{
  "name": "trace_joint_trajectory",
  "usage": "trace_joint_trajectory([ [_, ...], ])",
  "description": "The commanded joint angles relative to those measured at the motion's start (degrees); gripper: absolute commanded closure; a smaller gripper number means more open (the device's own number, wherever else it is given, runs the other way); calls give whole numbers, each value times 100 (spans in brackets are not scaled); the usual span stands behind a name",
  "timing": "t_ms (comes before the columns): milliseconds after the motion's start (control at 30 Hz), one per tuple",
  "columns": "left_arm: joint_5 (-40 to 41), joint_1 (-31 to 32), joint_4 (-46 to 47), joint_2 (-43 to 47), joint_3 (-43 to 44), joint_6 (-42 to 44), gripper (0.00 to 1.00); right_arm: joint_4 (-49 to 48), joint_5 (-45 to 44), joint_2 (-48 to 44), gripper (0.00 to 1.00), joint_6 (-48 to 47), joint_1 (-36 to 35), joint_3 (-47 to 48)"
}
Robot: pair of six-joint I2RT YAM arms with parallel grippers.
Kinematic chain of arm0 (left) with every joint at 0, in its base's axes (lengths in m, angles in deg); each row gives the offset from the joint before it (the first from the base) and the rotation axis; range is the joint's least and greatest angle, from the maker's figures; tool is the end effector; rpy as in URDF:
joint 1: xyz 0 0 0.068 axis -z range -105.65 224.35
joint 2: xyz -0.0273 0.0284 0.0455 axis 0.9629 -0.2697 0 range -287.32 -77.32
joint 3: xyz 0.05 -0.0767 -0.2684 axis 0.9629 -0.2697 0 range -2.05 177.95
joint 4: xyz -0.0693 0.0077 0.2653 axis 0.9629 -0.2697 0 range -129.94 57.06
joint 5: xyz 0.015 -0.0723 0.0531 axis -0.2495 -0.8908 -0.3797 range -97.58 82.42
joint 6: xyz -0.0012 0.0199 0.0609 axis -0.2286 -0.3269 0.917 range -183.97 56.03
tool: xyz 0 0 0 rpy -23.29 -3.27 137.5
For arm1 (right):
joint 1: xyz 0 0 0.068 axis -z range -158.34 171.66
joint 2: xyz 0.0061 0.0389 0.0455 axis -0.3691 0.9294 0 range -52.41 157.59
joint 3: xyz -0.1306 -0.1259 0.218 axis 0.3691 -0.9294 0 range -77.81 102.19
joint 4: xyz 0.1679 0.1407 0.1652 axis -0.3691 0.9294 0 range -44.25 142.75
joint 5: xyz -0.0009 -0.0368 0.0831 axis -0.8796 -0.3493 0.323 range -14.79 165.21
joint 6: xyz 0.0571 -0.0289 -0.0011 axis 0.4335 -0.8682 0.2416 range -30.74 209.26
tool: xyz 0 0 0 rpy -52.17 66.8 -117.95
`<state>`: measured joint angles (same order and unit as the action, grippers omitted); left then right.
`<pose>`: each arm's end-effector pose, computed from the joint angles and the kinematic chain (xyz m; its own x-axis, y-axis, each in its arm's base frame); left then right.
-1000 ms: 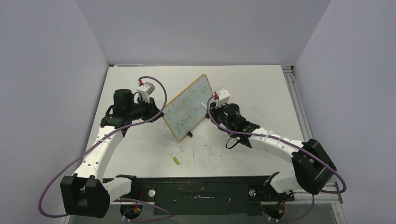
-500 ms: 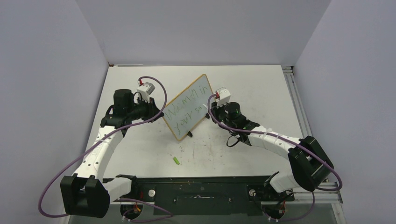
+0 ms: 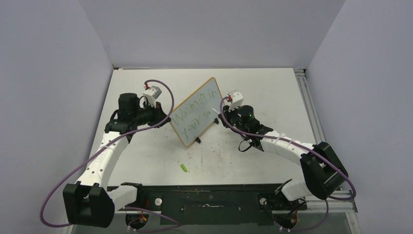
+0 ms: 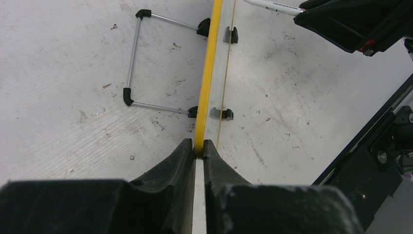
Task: Write a sentence on the whiteboard
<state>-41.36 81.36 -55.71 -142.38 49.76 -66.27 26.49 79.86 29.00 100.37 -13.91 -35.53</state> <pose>0.2574 -0.0595 0.2943 -0.6050 0.0407 -0.7952 0.5239 0.7723 -0.3591 0.2690 0.1973 0.2269 -0.3949 -0.0463 -0.9176 -0.5765 0.7901 0.2082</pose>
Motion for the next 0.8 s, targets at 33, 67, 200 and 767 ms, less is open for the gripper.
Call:
trace_joint_trajectory([
  [33, 108, -16, -247, -58, 101, 203, 100, -393, 221, 109, 95, 23, 38, 67],
  [67, 108, -15, -246, -52, 92, 197, 100, -398, 241, 123, 95, 15, 39, 69],
  [200, 117, -19, -246, -45, 89, 204, 100, -426, 229, 192, 95, 14, 30, 86],
  [767, 108, -15, -255, -47, 88, 199, 100, -508, 53, 270, 95, -20, 23, 220],
])
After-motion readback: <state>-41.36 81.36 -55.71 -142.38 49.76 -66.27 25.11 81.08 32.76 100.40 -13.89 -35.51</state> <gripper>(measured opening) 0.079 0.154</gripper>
